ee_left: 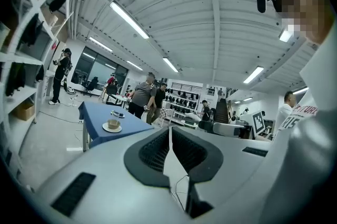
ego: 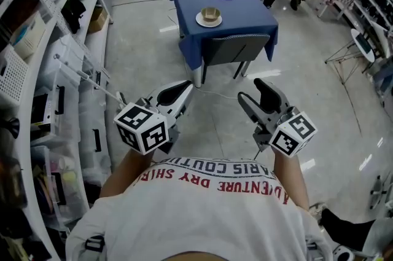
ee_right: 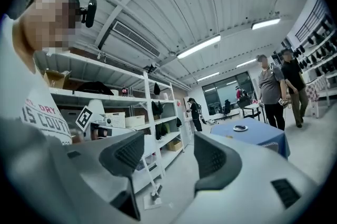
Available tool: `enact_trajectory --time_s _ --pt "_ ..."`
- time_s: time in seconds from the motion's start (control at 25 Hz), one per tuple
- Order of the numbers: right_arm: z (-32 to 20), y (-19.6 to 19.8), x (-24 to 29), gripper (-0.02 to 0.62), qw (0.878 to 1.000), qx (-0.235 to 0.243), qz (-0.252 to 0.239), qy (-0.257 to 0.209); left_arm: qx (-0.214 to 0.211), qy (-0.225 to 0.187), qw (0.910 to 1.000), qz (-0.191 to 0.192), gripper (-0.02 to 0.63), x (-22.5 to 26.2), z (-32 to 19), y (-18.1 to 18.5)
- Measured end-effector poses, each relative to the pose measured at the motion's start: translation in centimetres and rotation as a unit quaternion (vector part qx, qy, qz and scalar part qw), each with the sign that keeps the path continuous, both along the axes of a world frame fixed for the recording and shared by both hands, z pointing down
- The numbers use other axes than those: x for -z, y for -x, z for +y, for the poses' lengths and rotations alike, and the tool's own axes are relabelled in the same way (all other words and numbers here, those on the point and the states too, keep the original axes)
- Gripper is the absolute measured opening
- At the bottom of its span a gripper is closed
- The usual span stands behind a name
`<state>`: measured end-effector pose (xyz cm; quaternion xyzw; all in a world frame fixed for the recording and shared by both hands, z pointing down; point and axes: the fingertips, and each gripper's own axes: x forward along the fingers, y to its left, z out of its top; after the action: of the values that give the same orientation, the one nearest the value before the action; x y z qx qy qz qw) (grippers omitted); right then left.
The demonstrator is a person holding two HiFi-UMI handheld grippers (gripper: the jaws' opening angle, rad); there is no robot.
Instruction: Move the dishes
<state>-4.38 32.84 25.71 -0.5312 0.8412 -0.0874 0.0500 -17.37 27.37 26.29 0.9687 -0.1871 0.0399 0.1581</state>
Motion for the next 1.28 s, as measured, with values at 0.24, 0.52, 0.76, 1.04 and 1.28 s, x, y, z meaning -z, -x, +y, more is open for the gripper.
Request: enact_trajectory --time_s 0.24,0.52,0.76,1.04,1.28 --pt "-0.3 -5.2 0.3 0.339 0.999 -0.033 0.017 -0.019 0.006 -0.005 1.0000 -0.001 0.038 -0.4 0.2 -3.7" --pt "-0.7 -8.9 -1.3 0.360 0.998 -0.032 0.045 -0.013 0.027 0.001 0.9996 -0.011 0.038 -1.8 -0.3 -6.3" --pt "-1.9 -10.6 -3.2 0.365 0.998 -0.032 0.045 -0.001 0.031 0.014 0.9992 -0.023 0.038 -3.4 -2.0 -8.0" --pt "-6.6 -12.3 -5.2 0.373 0.997 -0.032 0.070 0.005 0.032 0.020 0.9990 -0.021 0.038 -4.9 -7.0 -9.9" --pt "-14.1 -14.5 -6.4 0.373 0.998 -0.029 0.050 0.021 0.041 0.038 0.9981 -0.028 0.038 -6.6 -14.5 -11.8"
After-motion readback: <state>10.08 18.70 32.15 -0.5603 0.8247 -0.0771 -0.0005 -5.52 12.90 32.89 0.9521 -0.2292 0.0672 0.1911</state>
